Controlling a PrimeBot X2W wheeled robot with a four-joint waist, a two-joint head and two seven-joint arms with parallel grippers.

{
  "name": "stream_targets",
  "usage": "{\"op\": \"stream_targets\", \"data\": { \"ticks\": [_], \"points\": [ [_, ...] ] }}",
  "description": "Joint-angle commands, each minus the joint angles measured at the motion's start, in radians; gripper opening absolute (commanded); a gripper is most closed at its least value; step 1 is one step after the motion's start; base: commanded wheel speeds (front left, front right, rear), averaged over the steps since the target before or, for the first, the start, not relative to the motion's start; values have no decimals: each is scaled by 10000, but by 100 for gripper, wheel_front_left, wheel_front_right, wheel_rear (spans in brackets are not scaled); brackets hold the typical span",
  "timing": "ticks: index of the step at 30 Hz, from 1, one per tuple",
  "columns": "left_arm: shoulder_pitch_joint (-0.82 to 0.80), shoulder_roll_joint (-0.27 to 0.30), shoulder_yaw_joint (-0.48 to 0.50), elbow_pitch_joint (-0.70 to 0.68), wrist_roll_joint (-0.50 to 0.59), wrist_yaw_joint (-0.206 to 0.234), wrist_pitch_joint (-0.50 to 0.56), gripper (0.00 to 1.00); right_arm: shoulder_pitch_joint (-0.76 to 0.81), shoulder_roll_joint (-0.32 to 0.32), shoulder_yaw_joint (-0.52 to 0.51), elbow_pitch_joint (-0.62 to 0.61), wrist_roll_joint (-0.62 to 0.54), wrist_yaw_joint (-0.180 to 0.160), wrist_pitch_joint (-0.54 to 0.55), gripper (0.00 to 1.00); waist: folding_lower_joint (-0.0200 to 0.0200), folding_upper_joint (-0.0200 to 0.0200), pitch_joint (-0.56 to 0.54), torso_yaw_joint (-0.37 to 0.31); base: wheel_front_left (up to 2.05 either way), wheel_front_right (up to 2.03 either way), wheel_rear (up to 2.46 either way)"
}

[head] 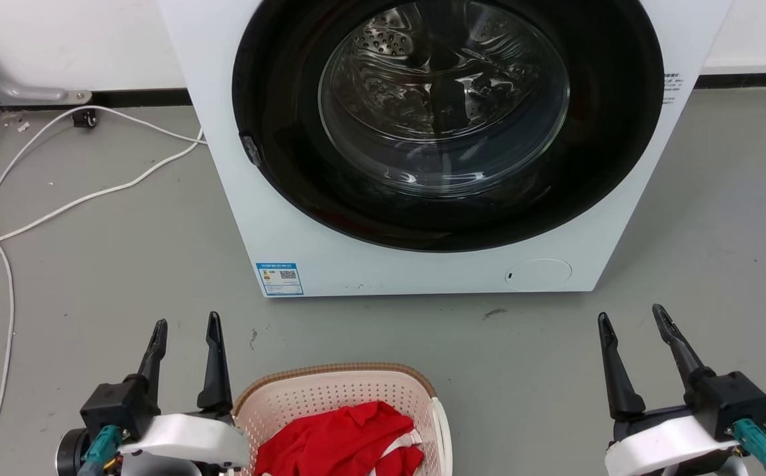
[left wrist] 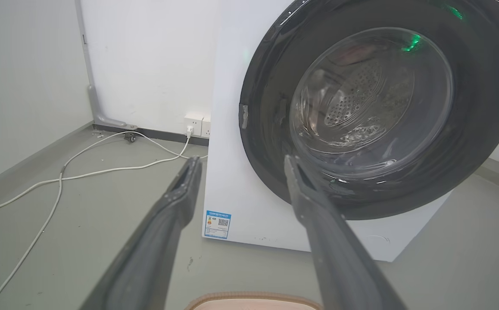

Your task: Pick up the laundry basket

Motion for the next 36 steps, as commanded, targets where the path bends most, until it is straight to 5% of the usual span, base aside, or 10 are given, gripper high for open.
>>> {"op": "stream_targets", "data": {
  "ticks": [1,17,36],
  "points": [
    [89,29,-19,-48,175,35,-87,100,88,-38,19,-90,-174,-3,-56,100,0,0,-3,1,0,0,0],
    [244,30,-30,37,1243,144,-368,100,232,-40,-30,-227,-1033,-3,-352,100,0,0,-18,42,0,0,0],
    [277,29,34,112,1329,186,-416,100,226,-36,-224,-96,57,-5,-385,100,0,0,14,9,0,0,0]
  ]
}}
